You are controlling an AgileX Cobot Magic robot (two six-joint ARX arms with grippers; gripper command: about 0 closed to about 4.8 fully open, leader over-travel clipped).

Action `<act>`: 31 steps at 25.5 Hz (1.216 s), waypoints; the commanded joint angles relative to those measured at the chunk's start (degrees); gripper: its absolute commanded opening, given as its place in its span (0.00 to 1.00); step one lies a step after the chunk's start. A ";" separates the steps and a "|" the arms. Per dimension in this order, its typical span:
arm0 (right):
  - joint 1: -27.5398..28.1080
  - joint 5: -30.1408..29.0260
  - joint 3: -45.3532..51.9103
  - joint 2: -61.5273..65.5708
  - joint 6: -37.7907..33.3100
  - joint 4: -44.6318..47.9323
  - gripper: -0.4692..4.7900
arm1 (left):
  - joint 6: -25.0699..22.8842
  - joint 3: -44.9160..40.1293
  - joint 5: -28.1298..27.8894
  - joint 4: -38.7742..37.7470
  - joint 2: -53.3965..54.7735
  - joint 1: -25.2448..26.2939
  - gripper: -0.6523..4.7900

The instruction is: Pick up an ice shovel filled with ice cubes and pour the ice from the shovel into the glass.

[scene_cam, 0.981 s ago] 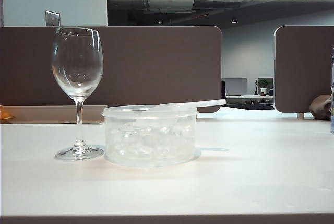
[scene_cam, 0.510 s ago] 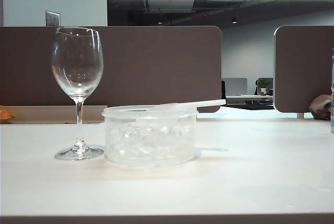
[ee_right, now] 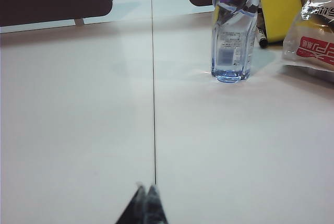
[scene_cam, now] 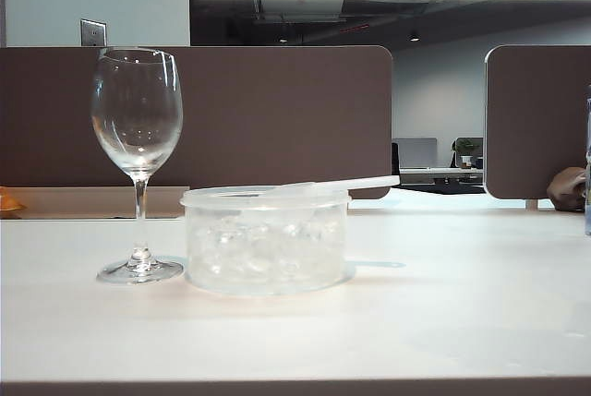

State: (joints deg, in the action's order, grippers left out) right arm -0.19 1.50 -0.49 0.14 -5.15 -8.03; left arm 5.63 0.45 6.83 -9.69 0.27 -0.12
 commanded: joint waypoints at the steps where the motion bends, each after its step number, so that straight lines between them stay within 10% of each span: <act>1: -0.02 -0.07 -0.09 -0.02 0.07 0.98 0.08 | -0.04 0.04 -0.20 0.26 0.07 0.02 0.17; 10: -0.02 -0.07 -0.09 -0.02 0.04 0.98 0.08 | -8.35 -0.02 -7.69 0.26 0.07 -3.39 0.17; 24: 0.00 -0.07 -0.09 -0.02 0.07 0.98 0.08 | -9.68 -0.02 -14.51 0.79 0.04 -29.31 0.17; 31: 0.00 -0.07 -0.09 -0.02 0.07 0.98 0.08 | -5.77 -0.02 -14.08 1.25 0.07 -31.89 0.17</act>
State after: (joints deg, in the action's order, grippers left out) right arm -0.19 1.50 -0.49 0.14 -5.08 -8.01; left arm -0.62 0.45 -7.55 -9.19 0.27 -31.92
